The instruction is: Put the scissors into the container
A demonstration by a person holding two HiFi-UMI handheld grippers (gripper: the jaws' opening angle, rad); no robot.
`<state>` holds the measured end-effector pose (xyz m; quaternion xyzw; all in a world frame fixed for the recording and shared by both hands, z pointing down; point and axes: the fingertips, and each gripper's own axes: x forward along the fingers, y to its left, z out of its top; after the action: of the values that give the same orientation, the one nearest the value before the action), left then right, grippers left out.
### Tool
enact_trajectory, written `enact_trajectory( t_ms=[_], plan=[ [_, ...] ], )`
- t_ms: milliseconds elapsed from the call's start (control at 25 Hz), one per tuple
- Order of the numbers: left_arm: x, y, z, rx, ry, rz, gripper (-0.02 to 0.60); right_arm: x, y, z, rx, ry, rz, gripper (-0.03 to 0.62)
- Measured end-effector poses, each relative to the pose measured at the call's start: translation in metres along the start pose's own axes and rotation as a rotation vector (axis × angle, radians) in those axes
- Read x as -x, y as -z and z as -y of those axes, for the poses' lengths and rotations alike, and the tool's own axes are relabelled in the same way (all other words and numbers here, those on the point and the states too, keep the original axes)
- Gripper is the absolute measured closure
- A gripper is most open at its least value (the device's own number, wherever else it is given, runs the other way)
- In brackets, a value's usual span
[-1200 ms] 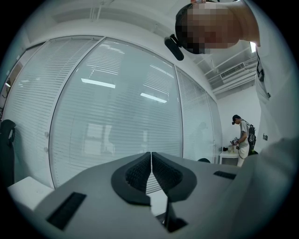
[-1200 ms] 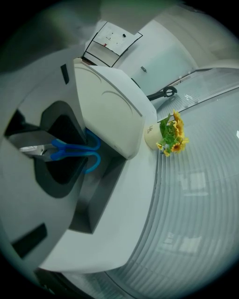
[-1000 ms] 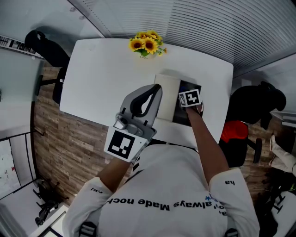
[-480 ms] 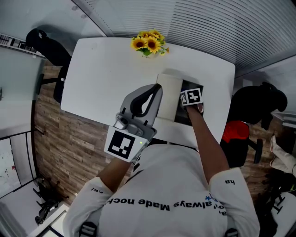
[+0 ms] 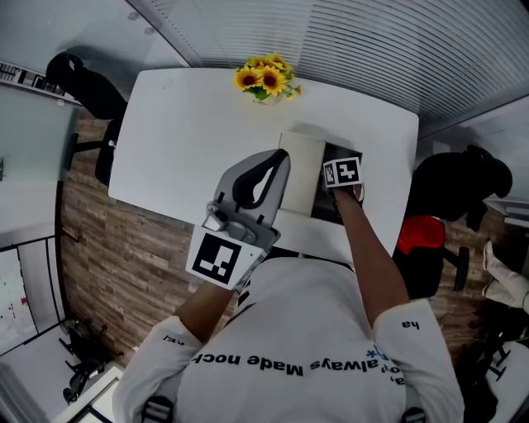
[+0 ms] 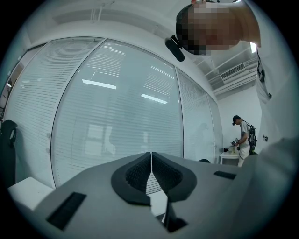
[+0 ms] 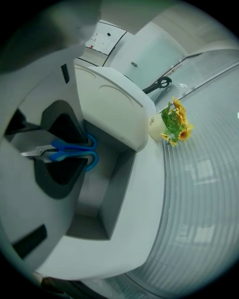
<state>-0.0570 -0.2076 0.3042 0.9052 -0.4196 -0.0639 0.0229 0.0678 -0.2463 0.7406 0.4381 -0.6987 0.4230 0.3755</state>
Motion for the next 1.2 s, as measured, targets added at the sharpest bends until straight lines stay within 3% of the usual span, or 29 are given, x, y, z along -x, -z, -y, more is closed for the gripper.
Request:
enact_trajectory(
  t_ms=[480,1200],
  plan=[
    [-0.001,0.001,0.009,0.008,0.011,0.01,0.557,0.036,-0.013,-0.003,0.033,-0.007,0.105,0.471],
    [-0.005,-0.004,0.03,0.006,0.032,0.026,0.557,0.152,-0.041,-0.026,0.2,-0.021,0.44,0.522]
  ],
)
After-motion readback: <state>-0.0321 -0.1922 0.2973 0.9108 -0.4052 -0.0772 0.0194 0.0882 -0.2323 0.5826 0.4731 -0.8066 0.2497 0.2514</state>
